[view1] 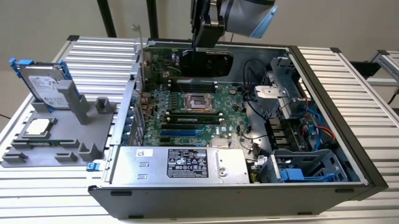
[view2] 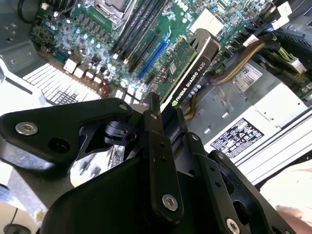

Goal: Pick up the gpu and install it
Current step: 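Insert the gpu into the slot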

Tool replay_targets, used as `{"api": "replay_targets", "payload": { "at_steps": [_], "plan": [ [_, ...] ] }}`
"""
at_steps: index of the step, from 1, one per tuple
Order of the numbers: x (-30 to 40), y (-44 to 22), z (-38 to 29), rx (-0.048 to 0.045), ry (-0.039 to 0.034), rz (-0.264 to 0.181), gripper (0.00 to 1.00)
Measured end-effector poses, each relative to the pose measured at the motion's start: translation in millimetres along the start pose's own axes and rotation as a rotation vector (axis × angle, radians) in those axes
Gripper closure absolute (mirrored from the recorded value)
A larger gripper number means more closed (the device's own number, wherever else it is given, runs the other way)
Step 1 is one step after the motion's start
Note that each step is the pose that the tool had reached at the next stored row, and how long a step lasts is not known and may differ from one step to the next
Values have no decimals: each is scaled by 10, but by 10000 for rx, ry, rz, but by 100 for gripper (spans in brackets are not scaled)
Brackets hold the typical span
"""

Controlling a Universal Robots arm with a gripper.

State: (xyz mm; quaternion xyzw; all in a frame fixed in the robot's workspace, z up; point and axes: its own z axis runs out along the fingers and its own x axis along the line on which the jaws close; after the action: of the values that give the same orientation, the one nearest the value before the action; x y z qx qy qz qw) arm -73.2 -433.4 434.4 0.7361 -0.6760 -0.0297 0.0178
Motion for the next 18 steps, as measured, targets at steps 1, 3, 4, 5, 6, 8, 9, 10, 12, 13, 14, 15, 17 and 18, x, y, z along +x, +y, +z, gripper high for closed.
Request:
{"api": "replay_targets", "payload": {
  "at_steps": [1,3,4,5,6,8,9,10,12,13,14,15,17,18],
  "plan": [
    [0,-1,9,14,0,-1,100],
    [1,-2,29,49,-2,-1,100],
    [1,-2,38,70,-4,-1,100],
    [1,-3,48,89,-6,-2,100],
    [1,-4,58,109,-11,-2,100],
    [1,-5,77,144,-24,-4,100],
    [1,-6,86,160,-28,-4,100],
    [2,-6,94,174,-34,-5,100],
    [2,-7,113,202,-48,-6,100],
    [2,-8,123,216,-53,-7,100],
    [2,-9,133,228,-56,-7,100],
    [3,-9,143,240,-60,-8,100],
    [3,-11,163,262,-63,-8,100],
    [3,-11,173,273,-65,-9,100]
  ]
}}
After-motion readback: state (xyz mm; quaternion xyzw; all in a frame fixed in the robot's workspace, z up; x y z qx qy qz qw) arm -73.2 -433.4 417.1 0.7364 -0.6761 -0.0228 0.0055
